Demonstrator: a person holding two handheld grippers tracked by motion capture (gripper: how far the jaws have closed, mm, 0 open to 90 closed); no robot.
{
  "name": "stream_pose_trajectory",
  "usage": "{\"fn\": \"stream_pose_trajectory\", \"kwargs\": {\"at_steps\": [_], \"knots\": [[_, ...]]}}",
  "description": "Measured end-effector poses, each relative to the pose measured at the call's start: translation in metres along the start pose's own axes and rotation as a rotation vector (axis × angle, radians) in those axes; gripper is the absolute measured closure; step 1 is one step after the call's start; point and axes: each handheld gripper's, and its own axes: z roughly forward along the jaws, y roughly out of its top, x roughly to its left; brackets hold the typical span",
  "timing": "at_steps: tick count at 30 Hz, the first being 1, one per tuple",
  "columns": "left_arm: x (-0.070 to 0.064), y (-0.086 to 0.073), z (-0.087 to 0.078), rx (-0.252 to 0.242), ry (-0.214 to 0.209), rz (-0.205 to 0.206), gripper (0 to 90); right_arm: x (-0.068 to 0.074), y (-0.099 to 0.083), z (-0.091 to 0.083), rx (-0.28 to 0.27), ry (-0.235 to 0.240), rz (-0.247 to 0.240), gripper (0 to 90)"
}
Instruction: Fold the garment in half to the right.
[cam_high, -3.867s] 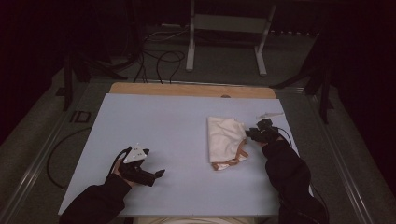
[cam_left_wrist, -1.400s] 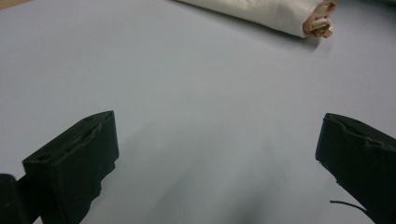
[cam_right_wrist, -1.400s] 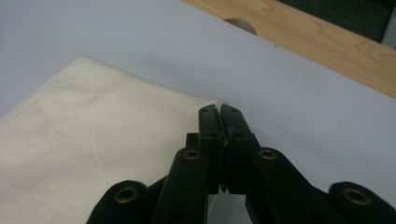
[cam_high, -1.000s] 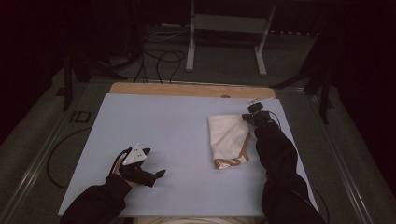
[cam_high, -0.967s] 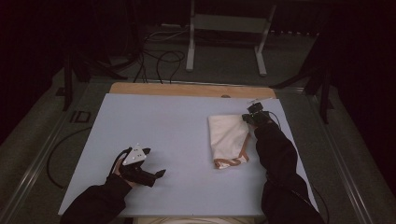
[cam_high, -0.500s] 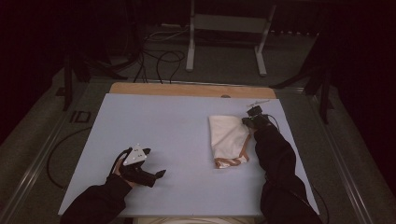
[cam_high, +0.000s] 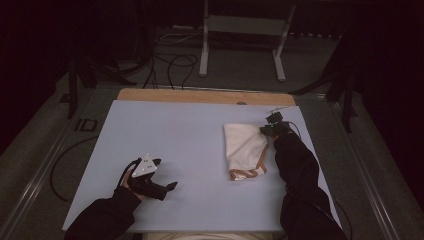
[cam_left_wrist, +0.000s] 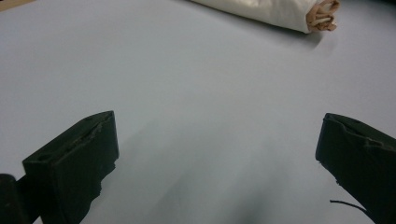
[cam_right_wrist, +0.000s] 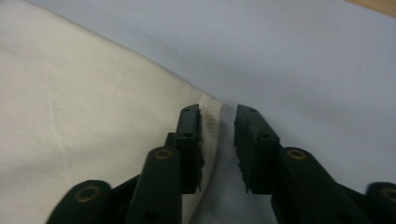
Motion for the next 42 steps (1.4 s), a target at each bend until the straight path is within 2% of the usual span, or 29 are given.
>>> {"fn": "stream_pose_trajectory", "kwargs": {"at_steps": [2,3,4,5,8,10,14,18,19,20,22,23,34,42], "knots": [[0.0,0.0,0.0,0.0,0.0,0.0,0.0,0.0,0.001,-0.001,-0.01,0.001,0.009,66.5],[0.0,0.0,0.0,0.0,0.0,0.0,0.0,0.0,0.001,-0.002,-0.017,0.005,0.01,63.5],[0.0,0.0,0.0,0.0,0.0,-0.002,0.0,0.001,0.003,-0.005,-0.03,0.015,0.011,56.9],[0.0,0.0,0.0,0.0,0.0,-0.002,0.0,0.001,0.003,-0.005,-0.03,0.015,0.011,56.9],[0.001,0.0,0.0,-0.002,0.001,-0.003,0.0,0.002,0.008,-0.012,-0.053,0.037,0.024,45.9],[0.001,0.0,0.0,0.0,0.001,-0.002,0.0,0.002,0.008,-0.012,-0.053,0.037,0.024,45.9],[0.0,0.0,0.0,0.0,0.0,-0.002,0.0,0.005,0.013,-0.016,-0.059,0.077,0.038,31.1],[0.0,0.0,0.0,0.004,0.002,0.0,0.0,0.01,0.014,-0.016,-0.037,0.111,0.034,23.8],[0.0,0.0,0.0,0.002,0.002,0.0,0.0,0.012,0.014,-0.016,-0.031,0.131,0.037,18.0],[0.0,0.0,0.0,0.002,0.003,0.0,0.0,0.012,0.014,-0.016,-0.031,0.131,0.037,18.0],[0.0,0.0,0.0,0.003,0.003,0.001,0.0,0.016,0.015,-0.016,-0.028,0.162,0.035,13.4],[0.0,0.0,0.0,0.003,0.003,0.001,0.0,0.019,0.016,-0.018,-0.032,0.203,0.036,11.3],[0.002,0.0,-0.001,0.005,0.006,0.004,0.0,0.033,0.023,-0.024,-0.05,0.257,0.008,9.2],[0.001,0.0,-0.001,0.002,0.007,0.003,0.0,0.04,0.029,-0.035,-0.069,0.26,-0.019,9.2]]}}
